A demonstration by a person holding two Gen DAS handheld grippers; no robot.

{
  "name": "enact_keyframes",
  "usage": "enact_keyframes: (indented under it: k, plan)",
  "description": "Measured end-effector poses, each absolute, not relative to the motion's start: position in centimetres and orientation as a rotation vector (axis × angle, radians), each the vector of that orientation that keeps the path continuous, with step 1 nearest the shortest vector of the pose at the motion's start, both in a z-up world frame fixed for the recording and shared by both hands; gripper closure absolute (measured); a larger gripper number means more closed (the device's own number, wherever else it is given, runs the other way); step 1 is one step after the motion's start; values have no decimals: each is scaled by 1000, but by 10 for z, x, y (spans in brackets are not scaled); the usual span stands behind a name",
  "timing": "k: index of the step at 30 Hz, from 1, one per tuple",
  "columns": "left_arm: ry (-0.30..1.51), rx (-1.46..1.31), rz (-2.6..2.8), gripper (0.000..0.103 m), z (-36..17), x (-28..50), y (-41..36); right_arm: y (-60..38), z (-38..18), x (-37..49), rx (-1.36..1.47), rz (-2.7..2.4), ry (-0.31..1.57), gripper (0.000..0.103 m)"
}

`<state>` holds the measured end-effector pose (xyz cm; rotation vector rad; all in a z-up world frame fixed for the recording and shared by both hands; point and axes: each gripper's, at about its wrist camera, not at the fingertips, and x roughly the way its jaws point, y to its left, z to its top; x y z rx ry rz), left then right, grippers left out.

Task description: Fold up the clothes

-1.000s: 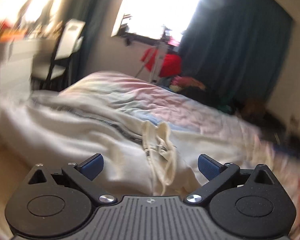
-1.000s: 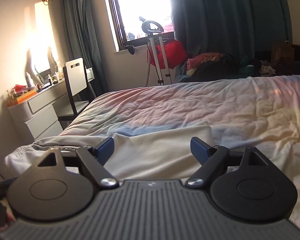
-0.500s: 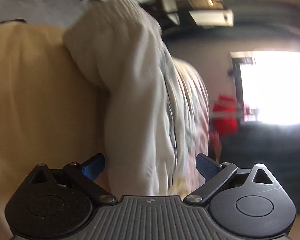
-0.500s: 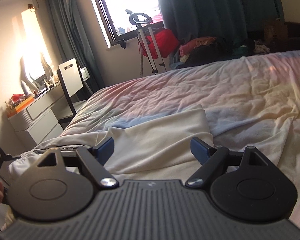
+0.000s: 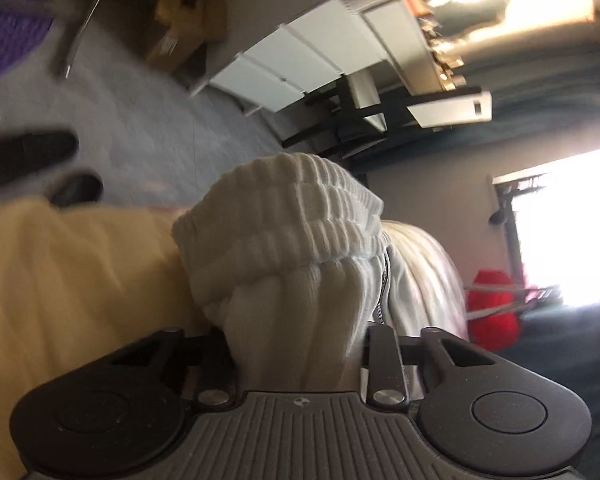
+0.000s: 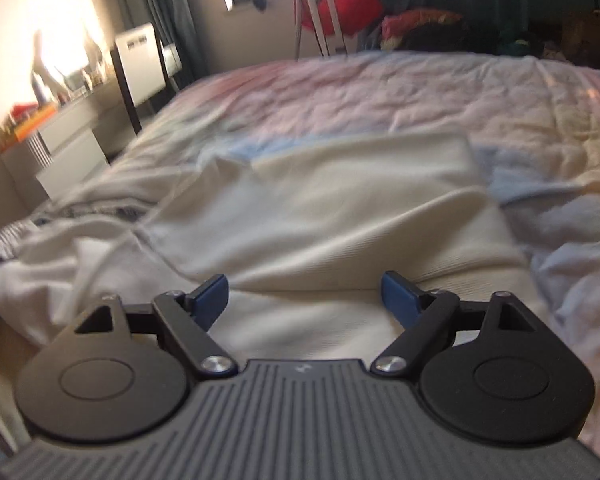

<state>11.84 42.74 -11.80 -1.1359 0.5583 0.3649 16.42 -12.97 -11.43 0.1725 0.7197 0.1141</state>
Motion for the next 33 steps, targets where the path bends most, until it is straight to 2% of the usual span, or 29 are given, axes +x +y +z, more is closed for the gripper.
enact_keyframes:
  k: [3,11,19,24,28,33]
  plan:
    - [508,-912,361,82,-87,125,407,-119,-116,164,107,86,713,16]
    - [298,-456,305,85,-1,111,310,-155,-70,142,280,132,604,19]
    - [124,-307,209,87,65,98,155,-227,-35,125,420,30,476,18]
    - [50,-193,158,88,63,114,33,-279,-30,117,514,-48,409,18]
    - [44,-89,83,88,35,128,-60,-303,-39,117,592,-60,395,18]
    - [136,134,-34,88,-45,152,-168,-334,-49,117,690,-74,377,17]
